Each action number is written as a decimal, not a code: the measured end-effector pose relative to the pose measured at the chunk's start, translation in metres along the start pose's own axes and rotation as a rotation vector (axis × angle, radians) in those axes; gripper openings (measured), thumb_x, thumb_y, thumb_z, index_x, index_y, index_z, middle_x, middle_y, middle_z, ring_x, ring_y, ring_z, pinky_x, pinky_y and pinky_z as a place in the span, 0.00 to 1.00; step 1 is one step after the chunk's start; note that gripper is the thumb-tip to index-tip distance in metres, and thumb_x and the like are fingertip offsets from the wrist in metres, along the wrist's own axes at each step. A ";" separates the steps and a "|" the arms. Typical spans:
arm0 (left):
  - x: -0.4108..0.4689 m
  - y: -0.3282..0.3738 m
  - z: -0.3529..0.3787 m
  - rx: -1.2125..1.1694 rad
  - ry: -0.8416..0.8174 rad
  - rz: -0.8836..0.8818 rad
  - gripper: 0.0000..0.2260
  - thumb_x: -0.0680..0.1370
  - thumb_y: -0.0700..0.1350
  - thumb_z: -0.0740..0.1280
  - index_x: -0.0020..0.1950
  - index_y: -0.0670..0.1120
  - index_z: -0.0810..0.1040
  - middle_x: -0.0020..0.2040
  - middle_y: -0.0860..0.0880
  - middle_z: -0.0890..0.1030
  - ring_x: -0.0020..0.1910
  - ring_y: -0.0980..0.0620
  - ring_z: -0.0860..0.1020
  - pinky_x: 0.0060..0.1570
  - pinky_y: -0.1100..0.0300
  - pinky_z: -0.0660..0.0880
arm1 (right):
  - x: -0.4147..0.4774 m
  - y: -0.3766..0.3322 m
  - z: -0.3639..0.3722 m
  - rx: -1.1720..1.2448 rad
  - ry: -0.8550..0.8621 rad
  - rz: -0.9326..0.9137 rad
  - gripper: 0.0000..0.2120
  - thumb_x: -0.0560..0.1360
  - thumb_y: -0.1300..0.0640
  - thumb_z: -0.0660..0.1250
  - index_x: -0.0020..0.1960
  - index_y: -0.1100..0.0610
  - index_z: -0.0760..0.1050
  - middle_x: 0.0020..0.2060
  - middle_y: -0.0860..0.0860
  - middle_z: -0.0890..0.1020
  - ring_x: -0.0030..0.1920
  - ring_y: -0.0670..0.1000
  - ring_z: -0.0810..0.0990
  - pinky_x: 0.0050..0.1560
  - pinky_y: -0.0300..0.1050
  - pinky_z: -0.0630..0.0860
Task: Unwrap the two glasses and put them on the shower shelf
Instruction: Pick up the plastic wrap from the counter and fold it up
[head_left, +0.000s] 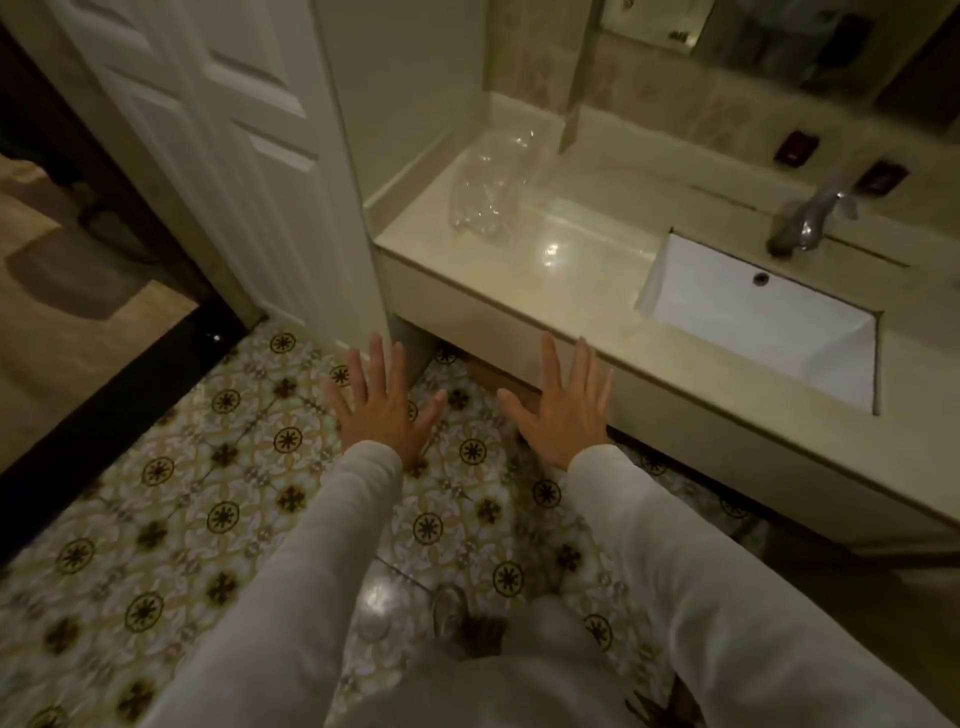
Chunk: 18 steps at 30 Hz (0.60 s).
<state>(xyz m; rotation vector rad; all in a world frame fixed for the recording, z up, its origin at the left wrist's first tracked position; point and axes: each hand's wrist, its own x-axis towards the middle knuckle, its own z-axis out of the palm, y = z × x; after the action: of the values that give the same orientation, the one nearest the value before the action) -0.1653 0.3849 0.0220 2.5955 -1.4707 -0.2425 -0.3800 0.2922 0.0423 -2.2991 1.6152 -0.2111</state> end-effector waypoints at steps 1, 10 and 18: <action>0.011 0.001 0.000 -0.012 -0.005 0.006 0.40 0.76 0.73 0.46 0.82 0.53 0.43 0.82 0.50 0.39 0.80 0.44 0.38 0.75 0.32 0.39 | 0.012 0.000 0.001 0.000 0.009 0.005 0.45 0.76 0.26 0.53 0.83 0.46 0.41 0.82 0.62 0.44 0.82 0.62 0.42 0.78 0.68 0.38; 0.129 0.025 0.011 -0.009 -0.028 0.037 0.40 0.75 0.74 0.44 0.81 0.54 0.46 0.83 0.50 0.42 0.81 0.45 0.42 0.74 0.33 0.40 | 0.146 0.014 0.018 0.029 0.044 0.092 0.47 0.70 0.22 0.47 0.82 0.42 0.38 0.82 0.61 0.47 0.82 0.61 0.45 0.78 0.65 0.37; 0.266 0.074 -0.002 0.012 -0.025 0.056 0.40 0.75 0.73 0.43 0.81 0.54 0.43 0.83 0.51 0.41 0.81 0.46 0.42 0.74 0.34 0.39 | 0.287 0.029 0.005 0.189 -0.018 0.143 0.47 0.71 0.22 0.48 0.81 0.41 0.36 0.83 0.59 0.41 0.82 0.59 0.38 0.78 0.63 0.32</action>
<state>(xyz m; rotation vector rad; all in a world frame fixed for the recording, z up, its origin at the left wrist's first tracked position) -0.0922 0.1183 0.0217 2.5655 -1.5557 -0.2608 -0.3042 0.0161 0.0099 -2.0316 1.6663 -0.2946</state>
